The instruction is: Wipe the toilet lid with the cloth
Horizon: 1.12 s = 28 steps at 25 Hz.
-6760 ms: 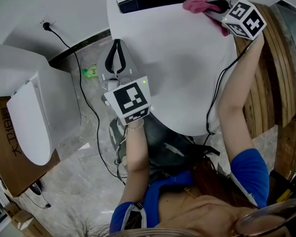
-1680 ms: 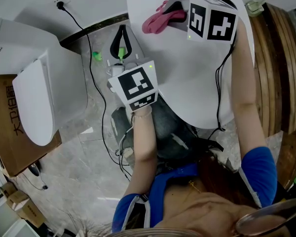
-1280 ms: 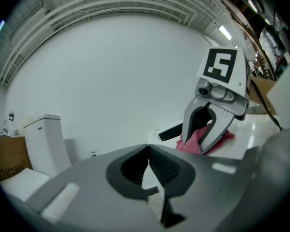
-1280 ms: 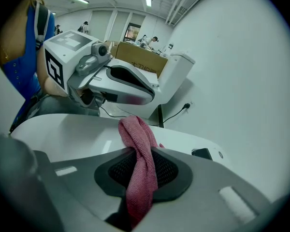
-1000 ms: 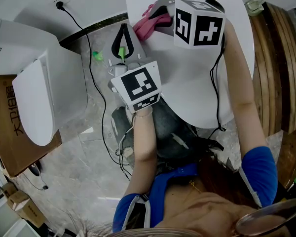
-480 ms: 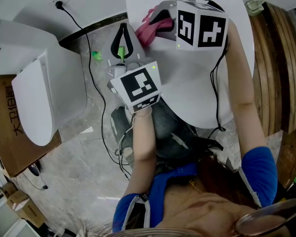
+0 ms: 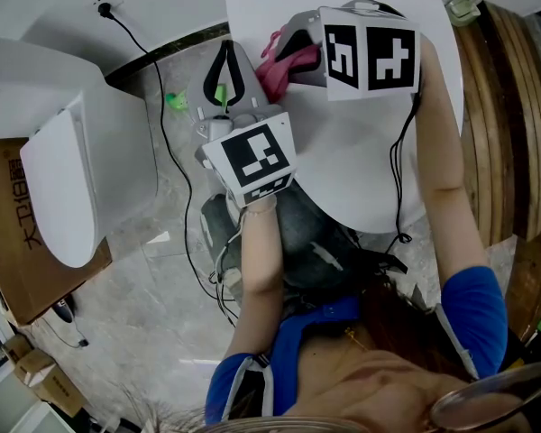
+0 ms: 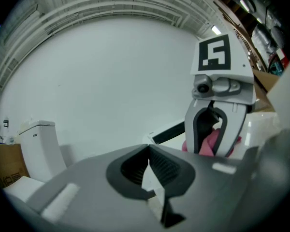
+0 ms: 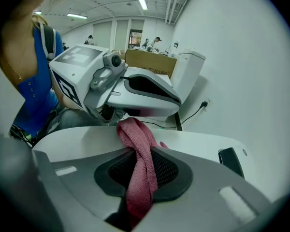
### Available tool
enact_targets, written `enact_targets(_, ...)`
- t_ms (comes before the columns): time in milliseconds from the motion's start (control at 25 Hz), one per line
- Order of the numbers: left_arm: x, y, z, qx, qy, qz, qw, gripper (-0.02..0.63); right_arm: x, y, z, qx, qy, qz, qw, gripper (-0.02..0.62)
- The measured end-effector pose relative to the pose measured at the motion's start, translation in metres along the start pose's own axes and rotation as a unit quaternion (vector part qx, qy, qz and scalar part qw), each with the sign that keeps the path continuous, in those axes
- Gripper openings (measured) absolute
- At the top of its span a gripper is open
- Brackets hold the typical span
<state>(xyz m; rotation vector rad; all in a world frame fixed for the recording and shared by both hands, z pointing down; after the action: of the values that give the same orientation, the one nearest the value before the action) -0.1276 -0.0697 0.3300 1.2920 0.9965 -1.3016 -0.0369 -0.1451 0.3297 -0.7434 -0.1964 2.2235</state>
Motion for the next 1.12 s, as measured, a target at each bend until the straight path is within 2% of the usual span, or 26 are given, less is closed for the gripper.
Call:
enact_targets(360,0.001,0.006,0.0,-0.012,0.001,0.01,0.9999,0.003,0.002,-0.006,-0.001,0.027,0.003,0.0,1.0,0.075)
enact_targets(840,0.002,0.012,-0.002,-0.02,0.0,0.013,0.9997,0.003,-0.003,-0.009,-0.005,0.034,0.006,-0.001,0.999,0.078)
enact_targets(1120,0.001,0.013,-0.002,-0.022,-0.001,0.015,0.9997,0.003,-0.009,-0.011,-0.011,0.042,-0.01,0.016,0.999,0.077)
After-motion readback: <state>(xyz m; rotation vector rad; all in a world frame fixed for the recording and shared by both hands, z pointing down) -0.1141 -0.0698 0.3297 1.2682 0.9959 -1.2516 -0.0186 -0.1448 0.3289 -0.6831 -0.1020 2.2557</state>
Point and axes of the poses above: the fingertips, and each gripper's own axes: z forward along the fingers, y to its right, x out of its top, the point moved 9 cm from there along -z, backward along the fingers, and after that the axes turned 15 degrees about -z, right-handed, at the moved point
